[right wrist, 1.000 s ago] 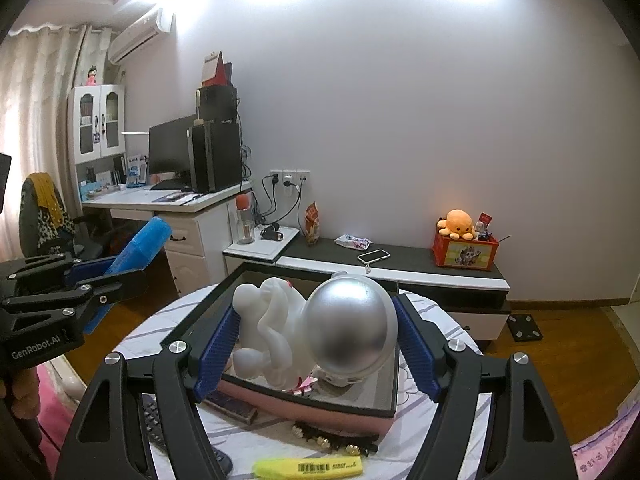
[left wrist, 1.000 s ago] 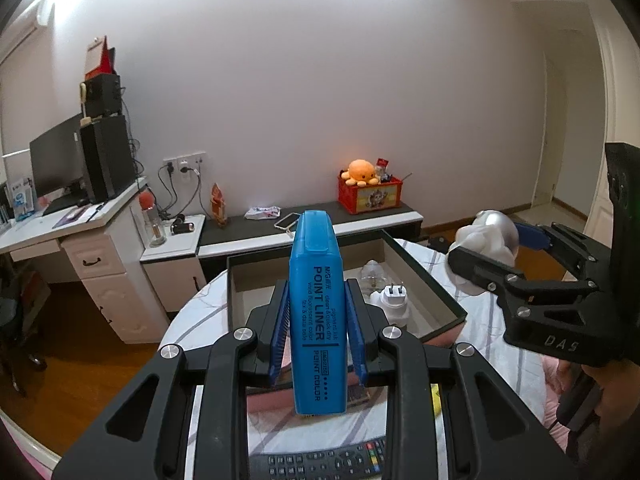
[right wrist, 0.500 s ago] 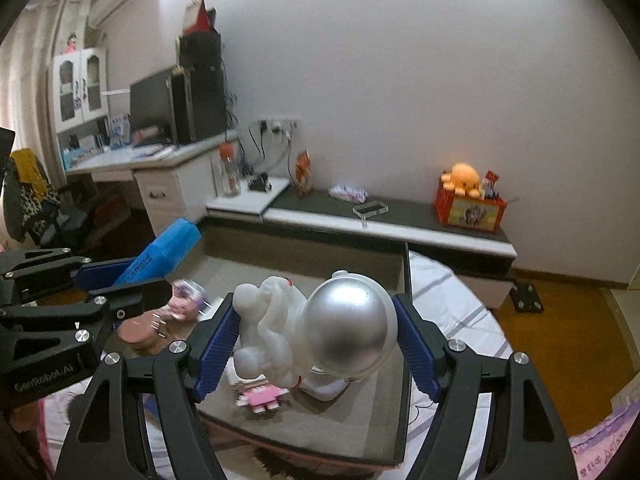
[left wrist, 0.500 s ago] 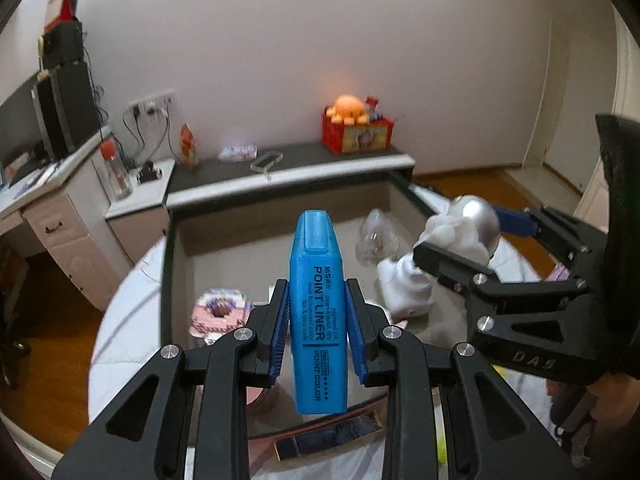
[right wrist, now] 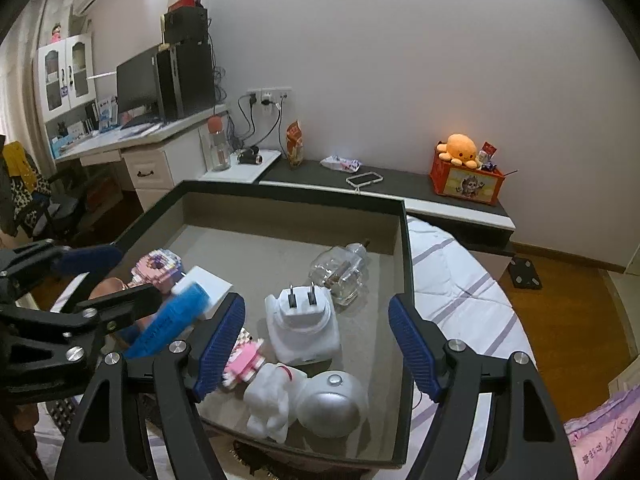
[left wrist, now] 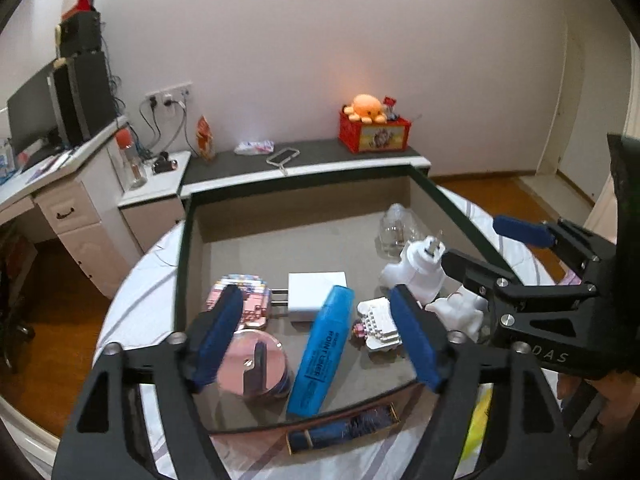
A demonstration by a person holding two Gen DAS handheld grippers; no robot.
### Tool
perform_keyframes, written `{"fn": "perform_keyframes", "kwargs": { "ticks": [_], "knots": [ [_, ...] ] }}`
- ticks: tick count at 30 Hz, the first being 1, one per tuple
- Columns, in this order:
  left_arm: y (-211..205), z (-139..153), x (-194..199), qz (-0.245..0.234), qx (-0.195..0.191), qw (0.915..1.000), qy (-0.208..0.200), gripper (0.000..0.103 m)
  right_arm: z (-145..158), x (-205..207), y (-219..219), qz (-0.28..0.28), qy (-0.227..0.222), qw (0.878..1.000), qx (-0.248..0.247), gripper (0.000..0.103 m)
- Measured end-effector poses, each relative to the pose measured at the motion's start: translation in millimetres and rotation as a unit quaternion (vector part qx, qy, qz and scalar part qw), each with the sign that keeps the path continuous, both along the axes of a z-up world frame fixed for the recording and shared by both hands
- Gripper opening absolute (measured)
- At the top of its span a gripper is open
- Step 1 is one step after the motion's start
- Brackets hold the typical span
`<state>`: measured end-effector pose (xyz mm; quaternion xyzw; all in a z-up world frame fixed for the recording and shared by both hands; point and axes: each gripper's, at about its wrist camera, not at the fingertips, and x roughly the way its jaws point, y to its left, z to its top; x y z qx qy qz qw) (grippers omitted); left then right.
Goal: Organize rigid objects
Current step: 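Lower the blue highlighter into the box with the left tool while the right tool places the astronaut, then withdraw both tools from the box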
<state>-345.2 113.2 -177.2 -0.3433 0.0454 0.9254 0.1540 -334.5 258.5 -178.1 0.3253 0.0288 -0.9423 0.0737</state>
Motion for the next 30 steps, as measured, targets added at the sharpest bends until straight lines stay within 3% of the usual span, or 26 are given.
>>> {"fn": "perform_keyframes", "kwargs": {
  "ticks": [7,10,22,30],
  "knots": [
    [-19.4,24.6,34.9,0.036,-0.002,0.9987,0.037,0.103,20.0,25.7,-0.2,-0.012,0.025,1.000,-0.001,0.082],
    [-27.5,32.1,54.2,0.051,-0.009,0.9971,0.055,0.103,30.1,41.4,-2.7,-0.020,0.041,0.999,0.007,0.089],
    [-54.1,41.4,133.5,0.067,-0.026,0.9937,0.086,0.103,59.4,126.2,-1.4,-0.023,0.101,0.995,-0.010,0.089],
    [-61.6,43.5,167.7,0.068,-0.021,0.9934,0.090,0.103,61.5,171.2,1.4,-0.032,0.110,0.993,-0.017,0.089]
  ]
}}
